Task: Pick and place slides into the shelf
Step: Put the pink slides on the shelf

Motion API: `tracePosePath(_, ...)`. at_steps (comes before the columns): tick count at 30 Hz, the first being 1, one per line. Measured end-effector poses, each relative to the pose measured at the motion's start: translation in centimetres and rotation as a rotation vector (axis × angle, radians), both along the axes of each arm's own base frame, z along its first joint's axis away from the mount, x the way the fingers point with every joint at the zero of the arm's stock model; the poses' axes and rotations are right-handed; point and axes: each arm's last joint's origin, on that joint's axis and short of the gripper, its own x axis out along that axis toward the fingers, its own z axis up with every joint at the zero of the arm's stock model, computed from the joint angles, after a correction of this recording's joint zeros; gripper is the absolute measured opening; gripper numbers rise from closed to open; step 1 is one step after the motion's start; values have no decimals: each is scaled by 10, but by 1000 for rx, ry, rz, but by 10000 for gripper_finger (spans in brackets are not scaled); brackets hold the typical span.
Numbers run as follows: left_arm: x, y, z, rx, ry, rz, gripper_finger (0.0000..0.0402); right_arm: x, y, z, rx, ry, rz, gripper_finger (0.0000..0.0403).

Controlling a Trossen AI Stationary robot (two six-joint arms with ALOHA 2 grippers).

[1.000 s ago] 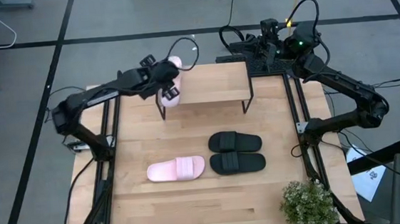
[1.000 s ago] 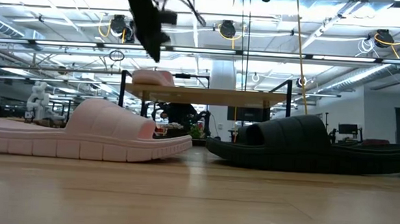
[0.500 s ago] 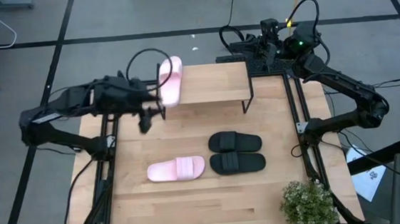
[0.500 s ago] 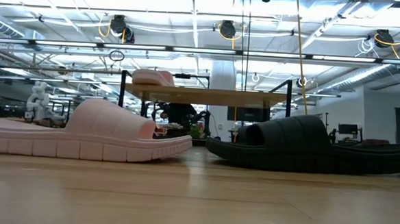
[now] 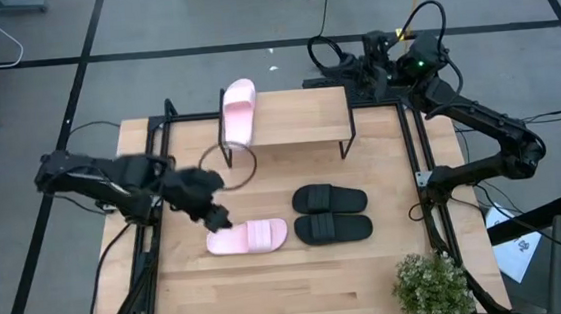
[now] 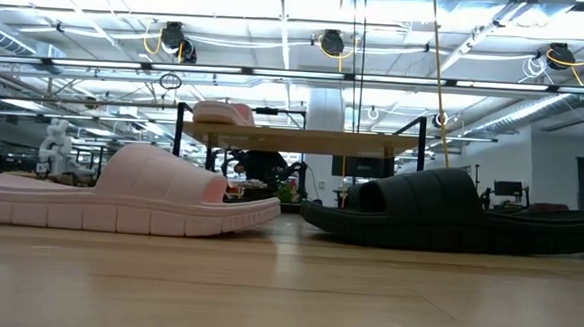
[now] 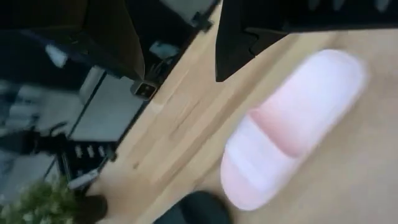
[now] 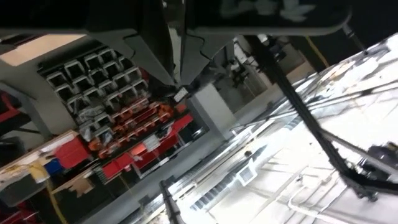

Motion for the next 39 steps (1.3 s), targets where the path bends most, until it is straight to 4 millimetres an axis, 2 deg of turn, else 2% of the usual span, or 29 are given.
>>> tracePosePath(6, 16, -24, -34, -79, -149, 131, 191, 1, 2, 0, -27, -3, 9, 22)
tracePosePath(12, 3, -41, -80, -86, -46, 334, 191, 1, 2, 0, -67, -8, -3, 22)
tracePosePath(15, -1, -50, -96, -103, -76, 426, 191, 1, 2, 0, -87, -10, -6, 22)
tracePosePath(20, 6, -56, -113, -135, -193, 525, 191, 1, 2, 0, -123, -15, -17, 22)
tracePosePath(26, 18, -63, -135, -116, -132, 527, 191, 1, 2, 0, -148, -18, -24, 22)
tracePosePath(39, 25, -60, -156, -90, -33, 585, 191, 1, 3, 0, -160, -15, 0, 22)
